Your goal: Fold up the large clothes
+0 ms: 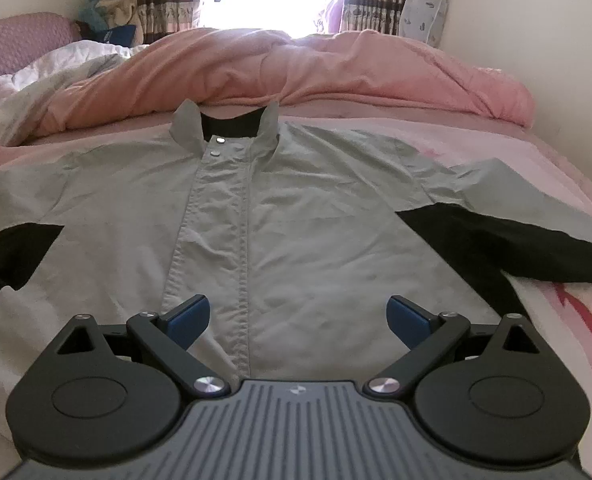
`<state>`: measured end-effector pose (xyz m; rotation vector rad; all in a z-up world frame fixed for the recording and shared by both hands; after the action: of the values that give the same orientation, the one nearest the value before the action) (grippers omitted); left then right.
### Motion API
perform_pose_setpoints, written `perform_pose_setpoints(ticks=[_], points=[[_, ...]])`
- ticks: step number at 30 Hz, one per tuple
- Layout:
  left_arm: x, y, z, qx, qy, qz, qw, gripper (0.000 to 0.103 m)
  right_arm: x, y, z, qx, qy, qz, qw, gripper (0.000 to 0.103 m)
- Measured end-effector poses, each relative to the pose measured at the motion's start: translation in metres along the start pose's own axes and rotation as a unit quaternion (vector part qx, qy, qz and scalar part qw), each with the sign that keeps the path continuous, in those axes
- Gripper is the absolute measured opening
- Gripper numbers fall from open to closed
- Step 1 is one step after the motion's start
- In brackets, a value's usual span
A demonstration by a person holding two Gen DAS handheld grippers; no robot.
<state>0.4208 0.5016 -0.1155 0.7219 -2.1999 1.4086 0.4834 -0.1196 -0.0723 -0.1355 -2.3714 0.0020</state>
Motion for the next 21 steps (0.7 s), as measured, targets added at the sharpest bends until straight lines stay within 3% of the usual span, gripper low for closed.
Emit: perform_pose_setpoints(ticks=[2, 4, 5, 7, 8, 13, 16, 18, 21], points=[[-0.006, 0.0, -0.006, -0.002, -0.006, -0.007, 1.0, 0.069, -0.004, 0.002, 0.001, 0.001, 0.003, -0.002, 1.0, 0.103], [-0.012, -0.002, -0.008, -0.011, -0.011, -0.029, 0.9995, 0.042, -0.008, 0.003, 0.001, 0.003, 0.006, -0.003, 1.0, 0.103], [-0.014, -0.002, -0.009, -0.017, -0.012, -0.036, 0.9991, 0.036, -0.009, 0.004, 0.002, 0.004, 0.007, -0.003, 1.0, 0.103], [-0.017, -0.002, -0.007, -0.018, -0.007, -0.039, 0.9991, 0.011, -0.011, 0.005, 0.003, 0.005, 0.01, -0.004, 1.0, 0.103], [-0.017, -0.002, -0.006, -0.018, -0.001, -0.033, 0.9993, 0.005, -0.01, 0.005, 0.004, 0.005, 0.01, -0.005, 1.0, 0.103], [0.006, -0.033, -0.003, -0.057, -0.021, -0.006, 0.9981, 0.001, -0.005, -0.003, 0.004, -0.008, 0.008, -0.008, 1.0, 0.103], [0.029, -0.073, 0.005, -0.088, -0.018, 0.037, 0.9952, 0.001, 0.002, -0.011, 0.004, -0.019, 0.004, -0.009, 1.0, 0.103], [0.044, -0.107, 0.017, -0.119, -0.012, 0.068, 0.9905, 0.0, 0.008, -0.016, 0.006, -0.025, 0.001, -0.012, 1.0, 0.103], [0.065, -0.17, 0.053, -0.173, 0.01, 0.127, 0.9768, 0.0, 0.017, -0.025, 0.008, -0.032, -0.005, -0.016, 0.999, 0.103]])
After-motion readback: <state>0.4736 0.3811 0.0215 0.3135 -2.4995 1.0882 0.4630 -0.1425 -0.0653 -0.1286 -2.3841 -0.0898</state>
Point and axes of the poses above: each gripper's, at about its wrist camera, not at the fingertips, and x roughly against the way its jaws point, y to its left, z to its underside, the point moved 6 cm from there along -x, roughly the way its jaws point, and after that the axes turned 5 degrees about y, right-handed, at the moved point
